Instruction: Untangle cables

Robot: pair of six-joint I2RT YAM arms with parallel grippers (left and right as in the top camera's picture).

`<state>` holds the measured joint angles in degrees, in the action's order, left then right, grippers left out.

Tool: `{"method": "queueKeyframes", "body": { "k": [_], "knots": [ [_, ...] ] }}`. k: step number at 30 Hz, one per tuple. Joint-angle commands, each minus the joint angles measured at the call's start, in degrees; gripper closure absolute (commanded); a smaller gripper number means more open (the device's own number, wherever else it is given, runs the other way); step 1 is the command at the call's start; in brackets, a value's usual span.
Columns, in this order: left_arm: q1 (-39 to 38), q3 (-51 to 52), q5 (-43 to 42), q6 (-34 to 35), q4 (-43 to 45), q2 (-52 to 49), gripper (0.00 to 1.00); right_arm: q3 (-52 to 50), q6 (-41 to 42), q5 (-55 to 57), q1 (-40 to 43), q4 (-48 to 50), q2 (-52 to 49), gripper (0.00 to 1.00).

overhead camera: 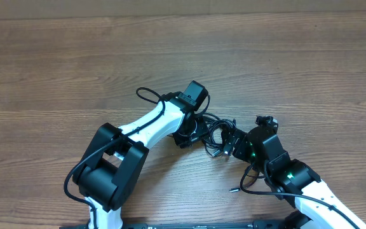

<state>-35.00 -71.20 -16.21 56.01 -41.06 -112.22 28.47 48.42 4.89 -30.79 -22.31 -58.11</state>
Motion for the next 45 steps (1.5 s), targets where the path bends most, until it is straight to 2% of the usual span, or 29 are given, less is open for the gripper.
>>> {"method": "queueKeyframes", "body": {
  "k": [1, 5, 8, 10, 15, 20, 24, 29, 35, 37, 39, 45],
  "knots": [
    [0.0, -0.2, 1.9, 1.4, -0.1, -1.5, 0.49, 0.1, 0.2, 0.2, 0.1, 0.1, 0.5, 0.0],
    [0.0, -0.2, 4.0, 1.4, -0.1, -1.5, 0.58, 0.1, 0.2, 0.2, 0.1, 0.1, 0.4, 0.0],
    [-0.3, 0.0, 7.6, 1.5, -1.0, -1.8, 0.58, 0.1, 0.2, 0.1, 0.1, 0.1, 0.4, 0.0],
    [-0.6, 0.5, 7.7, 1.5, -0.4, -2.1, 0.56, 0.1, 0.2, -0.1, 0.1, 0.0, 0.4, 0.0],
    [-1.4, 1.1, 7.7, 1.4, -0.2, -4.0, 0.59, 0.1, 0.2, -0.1, 0.1, -0.2, 0.4, 0.0],
    [-1.3, 1.1, 7.3, 1.4, -0.4, -5.2, 0.83, 0.1, 0.2, 0.0, 0.1, -0.1, -0.1, 0.0],
    [-1.1, 1.1, 7.2, 0.6, -0.5, -5.2, 0.85, 0.1, 0.2, 0.0, 0.1, -0.1, -1.0, 0.0],
    [-1.1, 1.1, 7.5, -0.3, -0.4, -5.2, 0.79, 0.1, 0.2, 0.2, 0.1, 0.8, -2.1, 0.0],
    [-1.1, 1.1, 8.3, -0.6, 0.7, -5.2, 0.8, 0.1, 0.2, 0.2, 0.1, 1.2, -2.2, 0.0],
    [-1.1, 1.1, 8.8, -1.7, 1.7, -5.2, 0.83, 0.1, 0.2, 0.1, 0.1, 0.9, -2.2, 0.0],
    [-1.0, 1.1, 8.9, -3.5, 2.9, -5.2, 0.96, 0.1, 0.2, -0.1, 0.1, 0.9, -2.2, 0.0],
    [1.6, -0.3, 8.7, -10.2, 3.6, -5.0, 0.96, 0.1, 0.2, -1.1, 0.1, 1.0, -2.2, 0.0]
  ]
}}
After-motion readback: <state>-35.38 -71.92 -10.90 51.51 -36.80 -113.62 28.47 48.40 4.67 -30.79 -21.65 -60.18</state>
